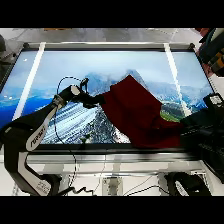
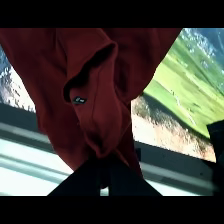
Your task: Fold the clothes and pants, and hang the long-sleeved shirts on hangers.
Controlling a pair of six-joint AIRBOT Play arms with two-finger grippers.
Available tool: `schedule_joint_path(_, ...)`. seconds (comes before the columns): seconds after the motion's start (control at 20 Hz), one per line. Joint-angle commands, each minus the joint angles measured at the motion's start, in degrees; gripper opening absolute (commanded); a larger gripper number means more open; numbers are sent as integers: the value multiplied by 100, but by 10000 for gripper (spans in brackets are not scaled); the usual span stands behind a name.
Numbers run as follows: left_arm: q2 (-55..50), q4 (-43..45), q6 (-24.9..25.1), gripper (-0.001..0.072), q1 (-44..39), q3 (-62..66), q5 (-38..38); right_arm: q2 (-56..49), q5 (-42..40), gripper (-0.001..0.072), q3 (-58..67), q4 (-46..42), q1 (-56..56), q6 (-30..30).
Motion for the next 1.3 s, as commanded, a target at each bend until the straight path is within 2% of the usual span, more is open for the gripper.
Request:
schedule_joint_path(0.0, -306, -623, 22, 560, -68, -4, 907, 7, -238, 17, 2, 0, 7, 17)
schedule_joint_path(0.15, -328, -640, 22, 226, -214, 0, 1515, 7, -251, 17, 0, 0, 7, 17)
schedule_joint_path(0.2, -326, -643, 22, 55, -243, 7, 1655, 7, -254, 17, 0, -2, 7, 17)
schedule_joint_path(0.25, -308, -643, 22, 10, -251, 22, 1705, 7, -289, 17, 2, -11, 7, 17)
schedule_joint_path(0.35, -133, -516, 24, 9, -208, 22, 1685, 7, -479, 17, 2, -81, 4, 44)
schedule_joint_path(0.45, 289, 70, 22, 9, -90, 22, 1569, 7, -883, 17, 2, -407, 4, 278)
schedule_joint_path(0.65, 1729, 1926, 20, 9, 197, 20, 920, 7, -1814, 16, 2, -1563, 4, 850)
schedule_joint_path(0.8, 3237, 3180, 20, 9, 435, 20, 627, 7, -2437, 16, 2, -2420, 4, 1108)
schedule_joint_path(0.9, 4260, 3595, 20, 9, 603, 20, 629, 7, -2924, 16, 4, -2492, 4, 1126)
schedule_joint_path(1.1, 6140, 4041, 22, 9, 894, 15, 623, 13, -3849, 16, 229, -2098, 7, 1751)
schedule_joint_path(1.25, 7189, 4129, 22, 10, 1115, 15, 621, 24, -3884, 16, 743, -1781, 7, 1939)
